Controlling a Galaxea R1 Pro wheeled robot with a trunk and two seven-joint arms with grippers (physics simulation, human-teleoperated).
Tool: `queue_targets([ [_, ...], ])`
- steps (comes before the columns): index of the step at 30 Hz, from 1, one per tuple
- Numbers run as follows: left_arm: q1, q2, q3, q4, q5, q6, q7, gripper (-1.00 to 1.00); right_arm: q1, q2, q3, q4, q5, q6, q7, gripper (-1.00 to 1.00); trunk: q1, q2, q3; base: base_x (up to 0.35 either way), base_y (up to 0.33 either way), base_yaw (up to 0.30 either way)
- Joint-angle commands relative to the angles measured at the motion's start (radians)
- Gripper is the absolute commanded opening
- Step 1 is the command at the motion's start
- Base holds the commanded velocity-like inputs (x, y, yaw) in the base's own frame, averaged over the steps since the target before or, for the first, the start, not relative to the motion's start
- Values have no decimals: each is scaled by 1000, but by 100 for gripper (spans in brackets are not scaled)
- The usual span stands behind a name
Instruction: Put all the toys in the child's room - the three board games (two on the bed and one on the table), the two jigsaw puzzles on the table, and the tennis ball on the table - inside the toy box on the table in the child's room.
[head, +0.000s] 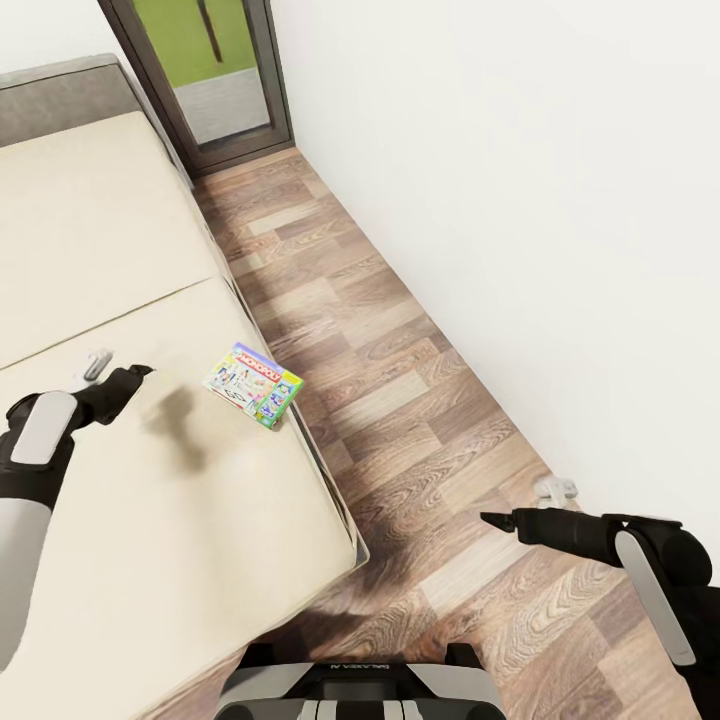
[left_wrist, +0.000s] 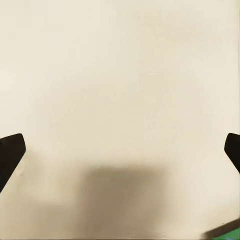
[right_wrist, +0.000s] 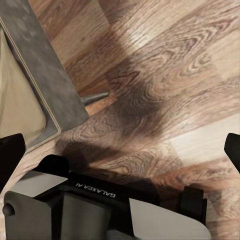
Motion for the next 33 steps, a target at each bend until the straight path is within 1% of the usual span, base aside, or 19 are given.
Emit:
queue_targets([
  [1,9,6,8,-20,12,5,9,100,3,0,-1,0,8,4,10,100,0,0,0,0,0,0],
  [4,19,13,14,-39,13,10,9,100,7,1,-1,0,9,4,10,100,0,0,0,0,0,0],
  [6,38,25,32,-81,18,26,9,100,12,1,-1,0,9,4,10,100,0,0,0,0,0,0],
  [7,38,25,32,-81,18,26,9,100,12,1,-1,0,9,4,10,100,0,0,0,0,0,0],
  [8,46,29,43,-103,22,37,9,100,14,1,-1,0,9,4,10,100,0,0,0,0,0,0],
  [11,54,32,55,-125,26,50,9,100,16,1,-1,0,9,4,11,100,0,0,0,0,0,0],
  [13,68,36,78,-171,34,78,9,100,18,1,-1,0,8,4,11,100,0,0,0,0,0,0],
  [14,68,36,78,-171,34,78,9,100,18,1,-1,0,8,4,11,100,0,0,0,0,0,0],
  [18,81,37,95,-225,39,104,10,100,19,1,-4,0,8,4,11,100,0,0,0,0,0,0],
  [20,98,37,106,-291,47,133,10,100,17,1,-7,0,7,4,12,100,0,0,0,0,0,0],
  [21,98,37,106,-291,47,133,10,100,17,1,-7,0,7,4,12,100,0,0,0,0,0,0],
  [23,122,34,111,-369,60,164,11,100,12,2,-8,6,7,4,13,100,0,0,0,0,0,0],
  [24,122,34,111,-369,60,164,11,100,12,2,-8,6,7,4,13,100,0,0,0,0,0,0],
  [26,151,25,112,-447,81,191,16,100,4,2,-9,11,7,4,13,100,0,0,0,0,0,0],
  [27,151,25,112,-447,81,191,16,100,4,2,-9,11,7,4,13,100,0,0,0,0,0,0],
  [29,178,3,108,-516,105,210,30,100,-9,2,-10,15,4,4,14,100,0,0,0,0,0,0],
  [30,178,3,108,-516,105,210,30,100,-9,2,-10,15,4,4,14,100,0,0,0,0,0,0],
  [32,202,-29,95,-576,126,223,49,100,-26,4,-11,24,-10,4,19,100,0,0,0,0,0,0],
  [33,202,-29,95,-576,126,223,49,100,-26,4,-11,24,-10,4,19,100,0,0,0,0,0,0],
])
